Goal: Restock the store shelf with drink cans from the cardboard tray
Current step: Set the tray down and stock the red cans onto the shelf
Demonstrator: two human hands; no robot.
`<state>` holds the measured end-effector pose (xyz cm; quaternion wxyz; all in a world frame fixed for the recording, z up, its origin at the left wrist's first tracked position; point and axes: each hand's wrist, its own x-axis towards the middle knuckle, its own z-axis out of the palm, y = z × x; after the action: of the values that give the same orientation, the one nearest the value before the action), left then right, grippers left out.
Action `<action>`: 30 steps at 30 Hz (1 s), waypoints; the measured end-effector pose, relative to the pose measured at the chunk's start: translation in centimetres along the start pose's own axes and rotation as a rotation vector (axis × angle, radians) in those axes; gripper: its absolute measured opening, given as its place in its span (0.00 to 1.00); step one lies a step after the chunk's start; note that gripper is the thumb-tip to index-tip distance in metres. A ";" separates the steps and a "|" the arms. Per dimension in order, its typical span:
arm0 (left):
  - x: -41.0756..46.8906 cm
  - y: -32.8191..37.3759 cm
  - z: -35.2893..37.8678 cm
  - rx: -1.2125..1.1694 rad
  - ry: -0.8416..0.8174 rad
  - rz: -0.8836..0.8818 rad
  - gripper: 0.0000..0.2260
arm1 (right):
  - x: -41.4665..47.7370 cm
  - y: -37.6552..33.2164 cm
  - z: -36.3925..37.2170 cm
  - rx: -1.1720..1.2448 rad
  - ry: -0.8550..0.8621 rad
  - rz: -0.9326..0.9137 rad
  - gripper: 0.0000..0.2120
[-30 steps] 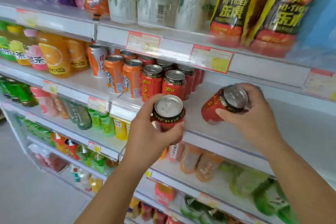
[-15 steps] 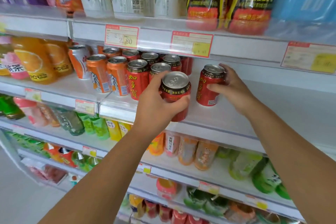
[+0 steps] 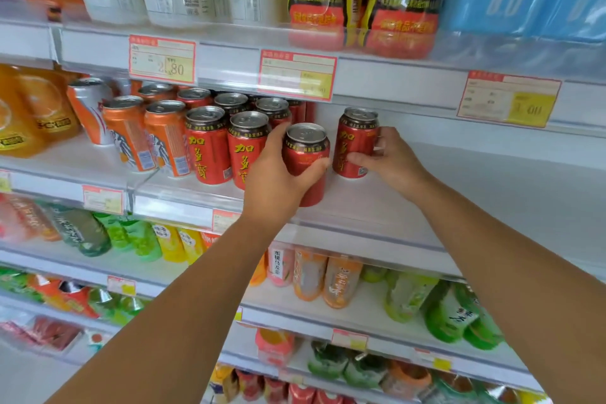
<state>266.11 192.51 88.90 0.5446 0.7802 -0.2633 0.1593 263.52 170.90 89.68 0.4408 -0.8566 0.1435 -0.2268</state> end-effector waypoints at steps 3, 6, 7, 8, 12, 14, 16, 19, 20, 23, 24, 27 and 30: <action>-0.8 -1.2 0.2 0.099 -0.037 0.010 0.39 | 1.8 0.2 0.1 -0.020 -0.037 -0.011 0.31; -1.7 -2.5 0.6 0.341 -0.024 0.071 0.43 | 3.8 0.8 0.8 -0.083 -0.047 -0.054 0.30; -1.7 -2.8 0.8 0.381 0.005 0.088 0.43 | 4.6 1.0 1.0 -0.100 -0.047 -0.062 0.30; -1.7 -2.9 0.9 0.402 0.031 0.105 0.42 | 5.3 1.1 1.2 -0.113 -0.048 -0.074 0.30; -1.7 -3.1 1.3 0.443 0.085 0.153 0.40 | 8.0 1.7 2.3 -0.115 -0.046 -0.091 0.29; -1.7 -3.1 1.4 0.454 0.090 0.149 0.39 | 8.8 2.1 3.0 -0.094 -0.024 -0.089 0.29; -1.6 -3.2 1.4 0.465 0.096 0.137 0.40 | 9.4 2.4 3.4 -0.079 -0.010 -0.095 0.30; -1.6 -3.2 1.5 0.482 0.099 0.134 0.41 | 9.9 2.3 3.8 -0.068 -0.022 -0.095 0.29; -1.6 -3.2 1.5 0.485 0.096 0.136 0.41 | 10.0 2.2 3.8 -0.079 -0.028 -0.094 0.28; -1.6 -3.2 1.5 0.484 0.096 0.148 0.41 | 10.3 2.3 4.1 -0.108 -0.031 -0.093 0.27; -1.6 -3.3 1.4 0.482 0.098 0.154 0.41 | 10.4 2.3 4.2 -0.114 -0.026 -0.086 0.27; -1.6 -3.4 1.5 0.474 0.107 0.168 0.41 | 10.8 2.5 4.6 -0.136 0.012 -0.065 0.24; -1.6 -3.4 1.5 0.470 0.119 0.181 0.41 | 10.6 2.6 4.6 -0.140 0.003 -0.033 0.22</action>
<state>266.74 192.39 84.87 0.3465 0.8479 -0.2552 0.3097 274.80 167.85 87.97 0.3758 -0.8872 0.1454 -0.2246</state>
